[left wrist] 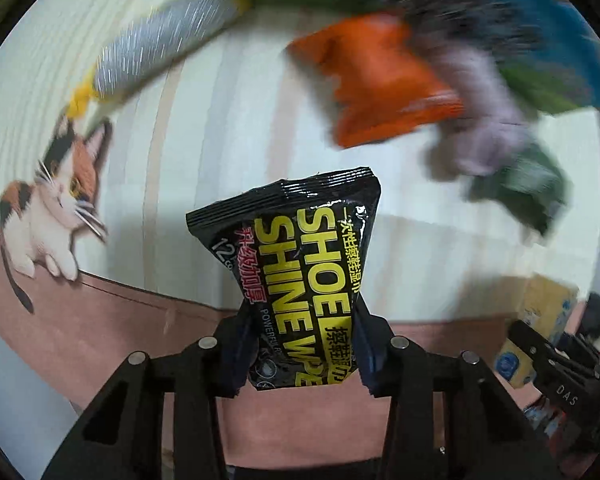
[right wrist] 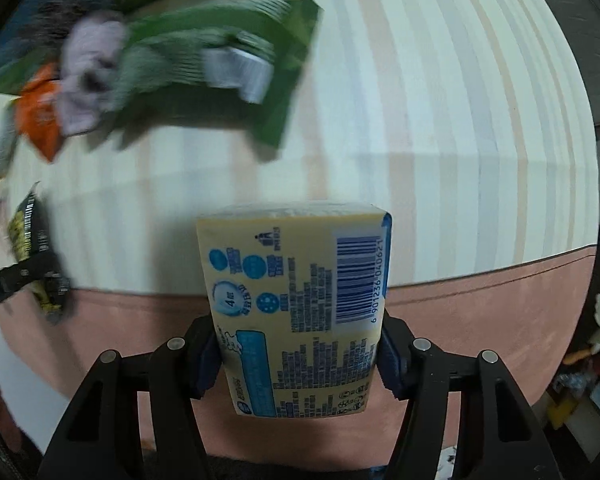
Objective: Organize soft objects
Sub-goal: 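Place the milk carton in the box with the right tool while the left tool drops the wipe pack there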
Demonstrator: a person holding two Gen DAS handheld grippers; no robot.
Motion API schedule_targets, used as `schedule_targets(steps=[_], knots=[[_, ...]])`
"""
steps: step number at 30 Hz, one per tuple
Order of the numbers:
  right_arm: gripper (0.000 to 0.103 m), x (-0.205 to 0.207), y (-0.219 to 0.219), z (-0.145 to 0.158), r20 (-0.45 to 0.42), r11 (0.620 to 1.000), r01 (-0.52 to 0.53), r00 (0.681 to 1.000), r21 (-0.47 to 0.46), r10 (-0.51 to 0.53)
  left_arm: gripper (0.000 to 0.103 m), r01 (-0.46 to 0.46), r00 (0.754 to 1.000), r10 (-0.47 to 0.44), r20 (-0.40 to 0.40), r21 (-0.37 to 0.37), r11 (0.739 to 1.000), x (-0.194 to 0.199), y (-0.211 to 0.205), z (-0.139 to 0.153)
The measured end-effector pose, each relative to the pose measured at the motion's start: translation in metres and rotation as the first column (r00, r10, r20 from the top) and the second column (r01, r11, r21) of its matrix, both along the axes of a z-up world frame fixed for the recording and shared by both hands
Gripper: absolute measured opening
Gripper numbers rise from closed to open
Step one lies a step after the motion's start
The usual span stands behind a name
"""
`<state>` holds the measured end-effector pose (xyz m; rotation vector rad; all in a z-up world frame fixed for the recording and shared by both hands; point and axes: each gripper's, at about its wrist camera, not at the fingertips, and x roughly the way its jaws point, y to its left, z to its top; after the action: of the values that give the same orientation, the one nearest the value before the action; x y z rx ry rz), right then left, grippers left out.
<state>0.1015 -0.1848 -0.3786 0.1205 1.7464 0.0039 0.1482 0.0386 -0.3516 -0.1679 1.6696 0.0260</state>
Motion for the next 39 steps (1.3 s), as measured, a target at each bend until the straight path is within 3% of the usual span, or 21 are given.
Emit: schedule_targets(steps=[5,8,11,14,16,21,23,26,32,37,39], knots=[[0.065,0.01,0.012,0.075,0.096,0.99,-0.012,0.995,0.143,-0.002,0.04,0.051,0.993,-0.04,0.114,-0.09,0.995,0.013,-0.024,0.073],[0.065,0.037,0.015,0.127,0.192,0.983,-0.04,0.981,0.181,0.004,0.04,0.081,0.983,-0.056,0.172,-0.14,0.987,0.05,-0.032,0.114],[0.065,0.077,0.022,0.175,0.283,0.983,-0.076,0.959,0.167,0.026,0.04,0.104,0.973,-0.074,0.219,-0.127,0.987,0.099,-0.034,0.141],[0.065,0.124,0.024,0.203,0.343,0.982,-0.114,0.937,0.148,0.057,0.04,0.118,0.967,-0.099,0.234,-0.07,0.991,0.156,-0.028,0.148],[0.065,0.147,0.034,0.211,0.352,0.982,-0.129,0.933,0.136,0.074,0.04,0.107,0.971,-0.095,0.22,-0.043,0.993,0.191,-0.021,0.134],[0.065,0.217,0.042,0.184,0.287,0.987,-0.108,0.955,0.115,0.071,0.04,0.113,0.984,-0.11,0.14,-0.014,0.993,0.259,-0.008,0.096],[0.065,0.242,0.045,0.16,0.244,0.99,-0.086,0.968,0.113,0.056,0.04,0.122,0.989,-0.12,0.085,-0.013,0.993,0.286,-0.005,0.072],[0.065,0.264,0.05,0.121,0.186,0.993,-0.086,0.98,0.081,0.07,0.04,0.129,0.991,-0.129,0.041,0.007,0.992,0.309,-0.007,0.058],[0.065,0.282,0.057,0.079,0.115,0.994,-0.094,0.989,0.051,0.088,0.04,0.14,0.99,-0.14,-0.031,0.023,0.99,0.342,-0.013,0.024],[0.065,0.288,0.059,0.064,0.09,0.995,-0.089,0.992,0.031,0.086,0.041,0.158,0.987,-0.157,-0.045,0.03,0.987,0.358,-0.018,0.019],[0.065,0.292,0.059,0.051,0.082,0.996,-0.088,0.993,0.029,0.085,0.042,0.177,0.984,-0.175,-0.034,0.065,0.982,0.359,-0.021,0.023]])
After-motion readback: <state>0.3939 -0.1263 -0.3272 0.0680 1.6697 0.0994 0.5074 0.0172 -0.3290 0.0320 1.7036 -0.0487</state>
